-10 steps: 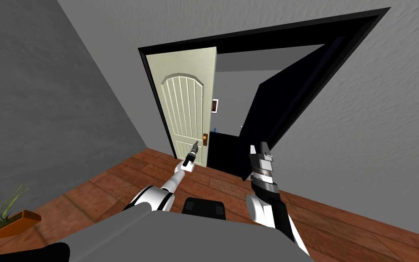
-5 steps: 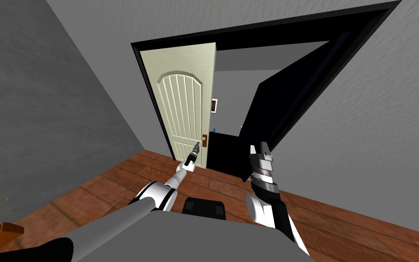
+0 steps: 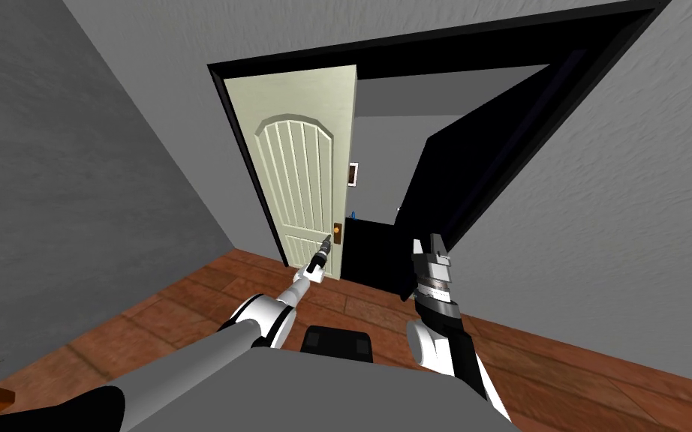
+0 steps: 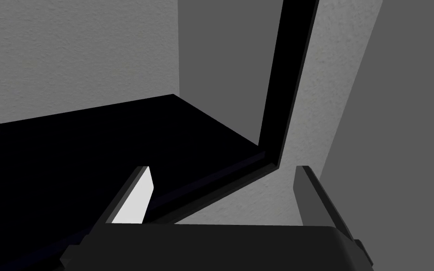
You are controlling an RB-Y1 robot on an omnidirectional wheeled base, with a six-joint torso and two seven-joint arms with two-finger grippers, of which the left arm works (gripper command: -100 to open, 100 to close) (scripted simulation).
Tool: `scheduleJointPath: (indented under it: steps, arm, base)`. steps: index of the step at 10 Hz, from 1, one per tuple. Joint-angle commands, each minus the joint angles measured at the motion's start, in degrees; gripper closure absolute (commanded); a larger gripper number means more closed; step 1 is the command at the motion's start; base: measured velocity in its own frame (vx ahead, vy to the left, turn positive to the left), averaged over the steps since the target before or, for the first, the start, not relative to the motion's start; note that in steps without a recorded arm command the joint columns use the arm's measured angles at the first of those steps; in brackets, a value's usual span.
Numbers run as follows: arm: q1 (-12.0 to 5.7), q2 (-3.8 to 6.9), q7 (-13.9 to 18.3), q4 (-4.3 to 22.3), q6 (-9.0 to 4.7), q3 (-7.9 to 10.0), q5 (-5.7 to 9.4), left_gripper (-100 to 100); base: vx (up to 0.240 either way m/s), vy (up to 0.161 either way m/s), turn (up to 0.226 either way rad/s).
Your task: Push the door open
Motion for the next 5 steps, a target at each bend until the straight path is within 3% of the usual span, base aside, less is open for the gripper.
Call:
scheduleJointPath:
  steps: [1, 5]
  arm:
    - [0.06, 0.73, -0.05, 0.06, -0.1, 0.13, 0.05, -100]
    - [0.18, 1.42, -0.15, 0.2, -0.33, 0.43, 0.15, -100]
  base:
    - [0.091, -0.008, -0.028]
    - [0.173, -0.027, -0.018]
